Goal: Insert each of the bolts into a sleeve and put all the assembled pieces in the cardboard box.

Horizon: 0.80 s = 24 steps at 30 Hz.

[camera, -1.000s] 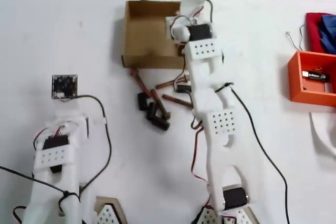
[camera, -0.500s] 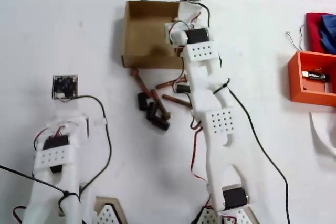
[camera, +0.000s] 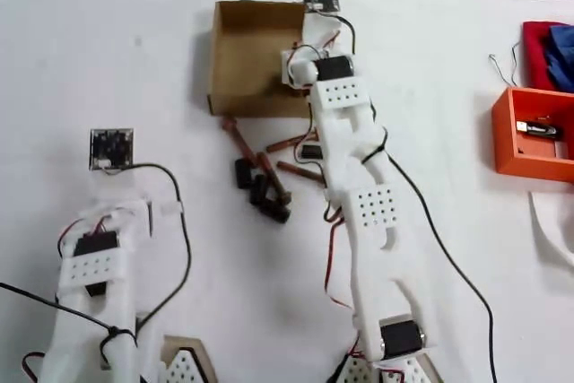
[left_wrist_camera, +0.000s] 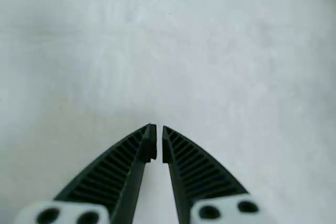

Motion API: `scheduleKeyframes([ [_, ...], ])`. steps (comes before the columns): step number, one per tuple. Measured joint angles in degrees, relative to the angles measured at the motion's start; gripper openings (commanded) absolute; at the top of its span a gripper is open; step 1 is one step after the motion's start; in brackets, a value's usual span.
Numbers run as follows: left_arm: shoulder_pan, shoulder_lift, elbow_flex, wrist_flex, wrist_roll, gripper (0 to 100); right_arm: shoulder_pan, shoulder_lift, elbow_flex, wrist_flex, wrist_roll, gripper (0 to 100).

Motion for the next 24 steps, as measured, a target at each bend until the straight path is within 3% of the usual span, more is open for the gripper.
scheduleKeyframes([
  [24, -0.09, 0.0, 0.0, 0.0, 0.0, 5, -0.97, 1.05, 0.0, -0.09, -3.16, 2.0],
])
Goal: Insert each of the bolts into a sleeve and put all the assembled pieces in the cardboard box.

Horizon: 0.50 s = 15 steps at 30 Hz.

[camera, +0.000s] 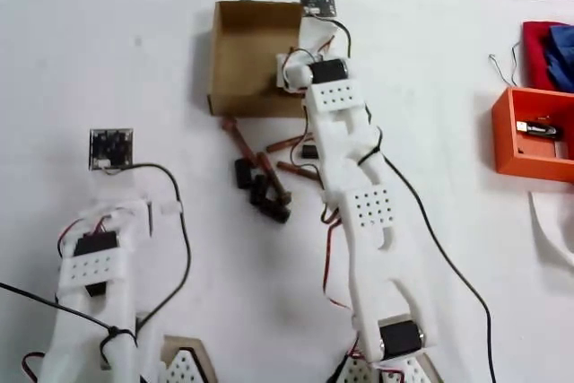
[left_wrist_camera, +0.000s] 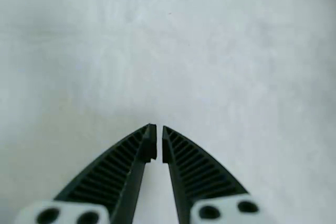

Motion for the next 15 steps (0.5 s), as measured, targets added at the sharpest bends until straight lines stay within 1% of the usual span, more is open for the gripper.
scheduleKeyframes([
  [15, 0.09, 0.0, 0.0, 0.0, 0.0, 5, -0.18, 2.9, -0.09, 0.0, 0.0, 2.2],
])
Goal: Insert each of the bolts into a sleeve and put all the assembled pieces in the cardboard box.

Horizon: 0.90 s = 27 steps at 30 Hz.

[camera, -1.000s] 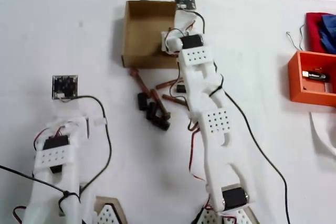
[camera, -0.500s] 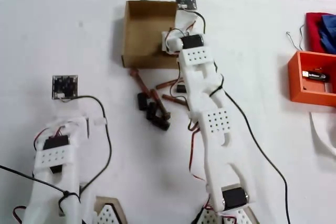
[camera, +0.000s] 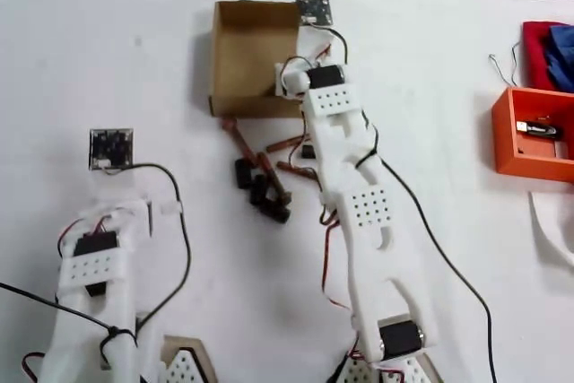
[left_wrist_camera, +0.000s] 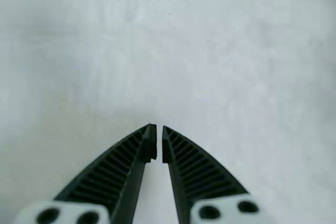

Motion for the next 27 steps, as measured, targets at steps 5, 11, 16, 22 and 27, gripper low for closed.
scheduleKeyframes([
  [5, -0.09, 0.0, 0.0, 0.0, 0.0, 5, 0.0, 0.0, 0.0, 0.0, 0.0, 7.0],
  [11, -0.09, 0.0, 0.0, 0.0, 0.0, 5, 0.0, 0.0, 0.0, 0.0, 0.0, 6.9],
  [16, 0.0, 0.0, 0.0, 0.0, 0.0, 5, -0.26, 0.0, -0.18, 0.0, 4.04, 5.2],
  [22, 0.0, 0.0, 0.0, 0.0, 0.0, 5, -0.7, -1.85, -5.01, 3.34, 6.51, 4.9],
  [27, 0.0, 0.0, 0.0, 0.0, 0.0, 5, 2.73, -10.02, -8.97, 6.42, 6.51, 4.8],
])
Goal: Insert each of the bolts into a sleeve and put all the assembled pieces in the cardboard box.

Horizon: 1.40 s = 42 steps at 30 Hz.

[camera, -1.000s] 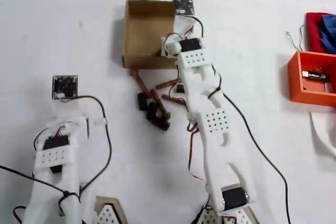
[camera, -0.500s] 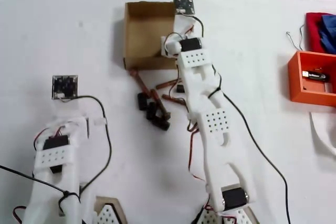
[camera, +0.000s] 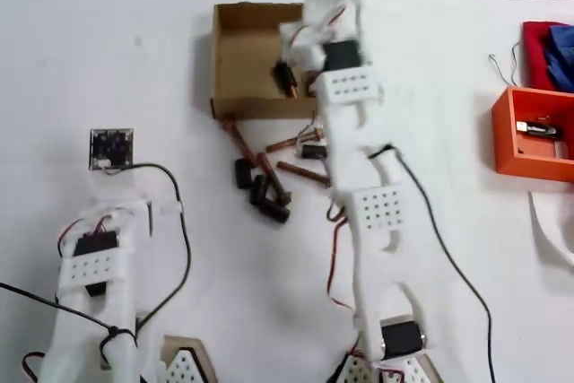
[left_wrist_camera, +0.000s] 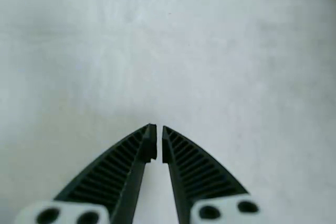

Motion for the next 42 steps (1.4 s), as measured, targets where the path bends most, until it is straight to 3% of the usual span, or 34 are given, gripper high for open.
scheduleKeyframes([
  [9, 0.0, 0.0, 0.0, 0.0, 0.0, 5, 7.74, -1.41, 4.84, 0.97, 0.0, 4.9],
  [15, -0.09, 0.0, 0.0, 0.0, 0.0, 5, 7.56, -1.32, 12.57, -0.97, 0.0, 4.9],
  [30, -0.09, 0.0, 0.0, 0.0, 0.0, 5, 7.47, 6.51, 12.4, -5.1, -0.09, 4.9],
  [42, -0.09, 0.0, 0.0, 0.0, 0.0, 5, 2.81, 6.51, 12.4, -5.01, -0.09, 4.9],
])
